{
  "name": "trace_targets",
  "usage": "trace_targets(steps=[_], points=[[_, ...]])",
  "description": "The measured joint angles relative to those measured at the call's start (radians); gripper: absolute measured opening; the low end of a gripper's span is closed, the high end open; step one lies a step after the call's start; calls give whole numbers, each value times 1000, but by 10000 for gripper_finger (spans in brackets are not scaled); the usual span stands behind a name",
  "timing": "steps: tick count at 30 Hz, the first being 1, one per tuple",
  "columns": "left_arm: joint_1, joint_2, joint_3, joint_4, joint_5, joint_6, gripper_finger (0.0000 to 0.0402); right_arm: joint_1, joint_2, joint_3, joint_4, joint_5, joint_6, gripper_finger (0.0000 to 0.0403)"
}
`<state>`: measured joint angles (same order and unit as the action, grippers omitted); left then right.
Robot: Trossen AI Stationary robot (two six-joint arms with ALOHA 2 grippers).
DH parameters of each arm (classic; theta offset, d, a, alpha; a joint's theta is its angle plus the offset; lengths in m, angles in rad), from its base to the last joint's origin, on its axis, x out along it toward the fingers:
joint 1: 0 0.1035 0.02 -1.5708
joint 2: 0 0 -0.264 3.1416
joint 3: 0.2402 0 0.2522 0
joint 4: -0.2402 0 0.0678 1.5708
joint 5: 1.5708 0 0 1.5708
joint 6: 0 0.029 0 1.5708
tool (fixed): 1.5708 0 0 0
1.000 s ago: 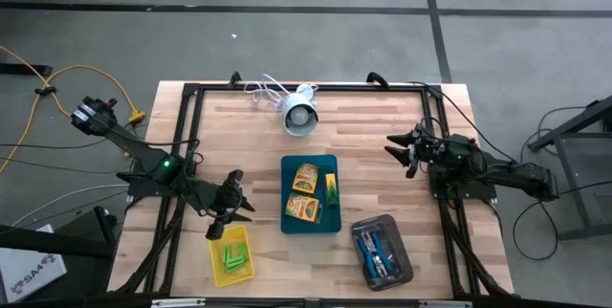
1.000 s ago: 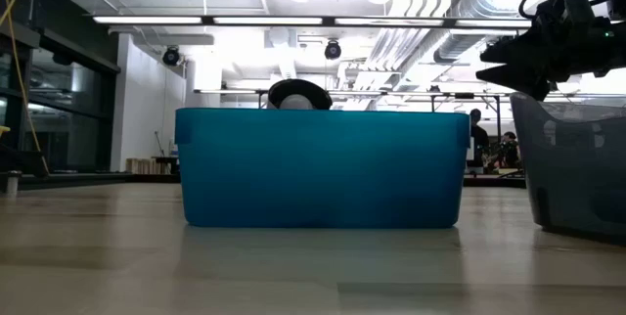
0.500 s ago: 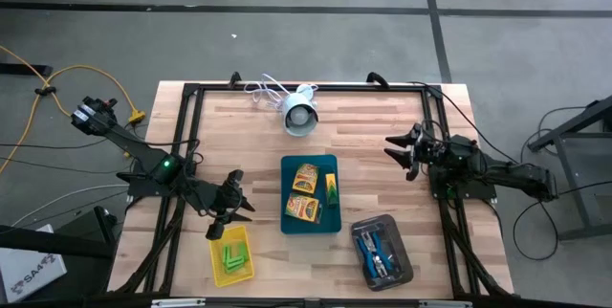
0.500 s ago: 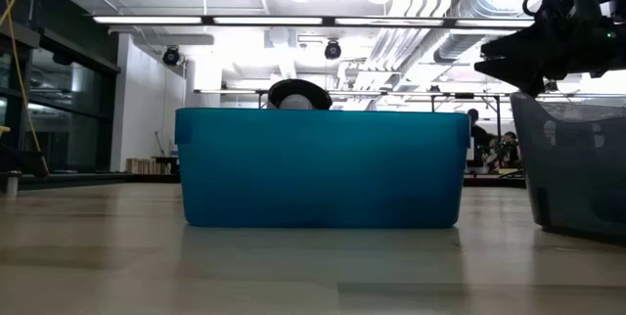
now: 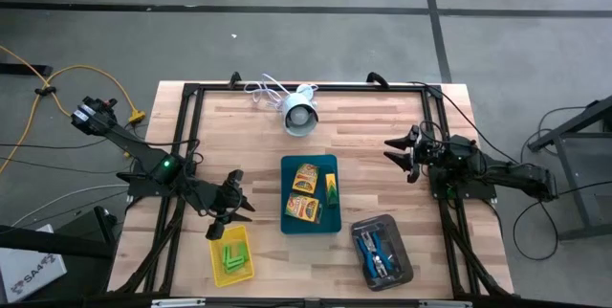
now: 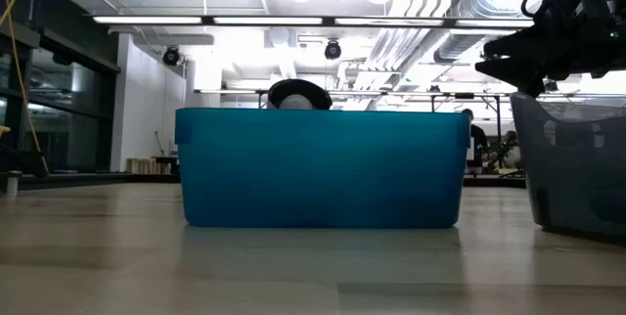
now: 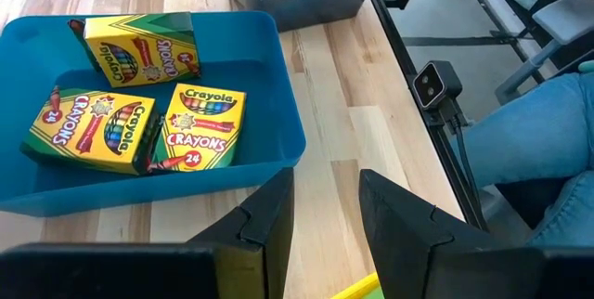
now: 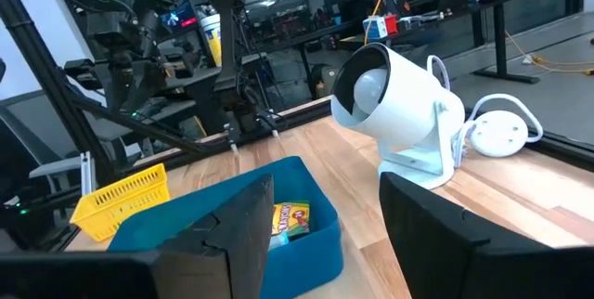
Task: Pick & Place School Supplies
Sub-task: Return to Home Position
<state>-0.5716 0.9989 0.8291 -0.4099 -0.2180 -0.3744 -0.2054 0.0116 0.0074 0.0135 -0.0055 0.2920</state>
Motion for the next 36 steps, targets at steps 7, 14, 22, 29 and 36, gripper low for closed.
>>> trace_targets(steps=[7, 14, 22, 29, 36], points=[[0, 0, 0, 0, 0, 0, 120, 0, 0, 0, 0, 0, 0, 190], [0, 0, 0, 0, 0, 3, 120, 0, 0, -1, 0, 1, 0, 190], [3, 0, 0, 0, 0, 161, 120, 0, 0, -2, 0, 2, 0, 190], [52, 9, 0, -3, 1, 249, 120, 0, 0, -2, 0, 2, 0, 190], [108, -40, -100, 87, 38, 339, 120, 0, 0, -2, 1, 2, -1, 190]])
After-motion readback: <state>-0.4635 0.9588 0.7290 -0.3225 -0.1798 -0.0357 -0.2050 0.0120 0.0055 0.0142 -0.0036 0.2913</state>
